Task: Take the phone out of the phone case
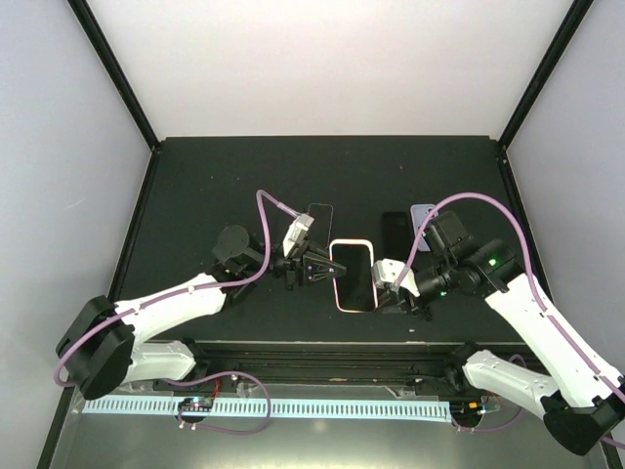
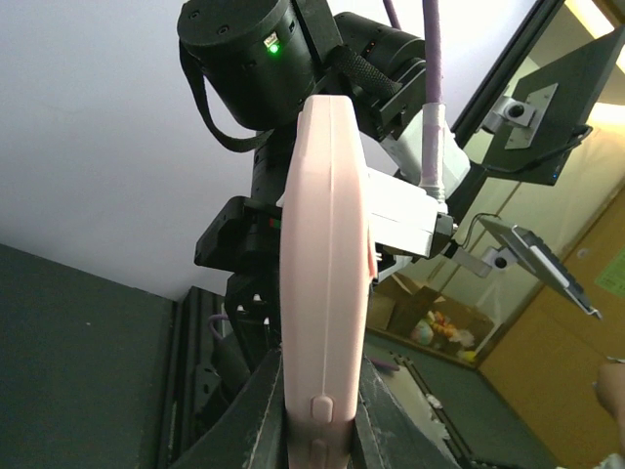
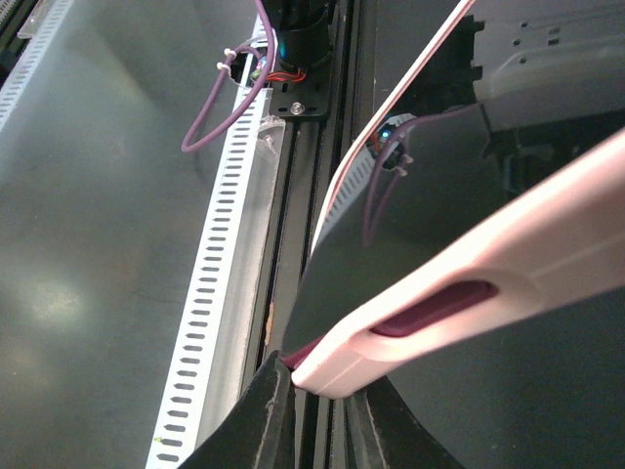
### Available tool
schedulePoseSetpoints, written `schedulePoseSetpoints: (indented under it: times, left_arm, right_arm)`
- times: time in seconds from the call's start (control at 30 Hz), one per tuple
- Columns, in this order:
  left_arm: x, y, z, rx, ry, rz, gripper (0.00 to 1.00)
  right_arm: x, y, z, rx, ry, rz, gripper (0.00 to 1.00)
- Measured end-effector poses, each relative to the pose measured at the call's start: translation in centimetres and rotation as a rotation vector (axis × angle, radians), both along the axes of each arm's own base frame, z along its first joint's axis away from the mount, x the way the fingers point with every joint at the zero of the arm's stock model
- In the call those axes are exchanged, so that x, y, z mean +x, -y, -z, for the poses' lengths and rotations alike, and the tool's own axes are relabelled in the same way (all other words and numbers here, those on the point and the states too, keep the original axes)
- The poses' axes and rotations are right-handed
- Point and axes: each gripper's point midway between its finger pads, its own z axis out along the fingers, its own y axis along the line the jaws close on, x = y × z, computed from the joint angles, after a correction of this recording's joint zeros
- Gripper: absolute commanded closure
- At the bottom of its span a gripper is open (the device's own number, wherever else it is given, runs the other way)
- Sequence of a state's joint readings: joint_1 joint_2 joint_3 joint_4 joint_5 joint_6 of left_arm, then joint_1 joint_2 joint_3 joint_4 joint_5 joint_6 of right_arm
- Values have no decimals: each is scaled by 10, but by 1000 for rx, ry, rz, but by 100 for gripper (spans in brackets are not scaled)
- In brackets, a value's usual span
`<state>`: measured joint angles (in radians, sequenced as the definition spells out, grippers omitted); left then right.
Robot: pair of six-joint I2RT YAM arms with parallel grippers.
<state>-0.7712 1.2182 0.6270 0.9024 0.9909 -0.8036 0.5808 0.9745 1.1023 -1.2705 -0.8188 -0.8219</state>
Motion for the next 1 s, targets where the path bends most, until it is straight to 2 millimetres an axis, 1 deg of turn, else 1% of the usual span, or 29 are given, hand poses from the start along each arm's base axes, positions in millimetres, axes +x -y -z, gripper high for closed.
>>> schedulePoseSetpoints:
  times: [0.37,0.77,0.87,1.0]
  left_arm:
    - [-1,2,-1,-4,-94,57,98]
    - [3,-1,-6,-19,-117,49,98]
    - [6,-1,-7,-25,-119,35,98]
    - [10,-3,-12,-51,-101,9,98]
  right_arm:
    - [0,-1,-1,-2,-3,-7,99]
    - [2,-4,-8,12,-47,45,99]
    - [7,-4,-10,19,-64,78,99]
    - [19,-4,-11,35,-117,150,96]
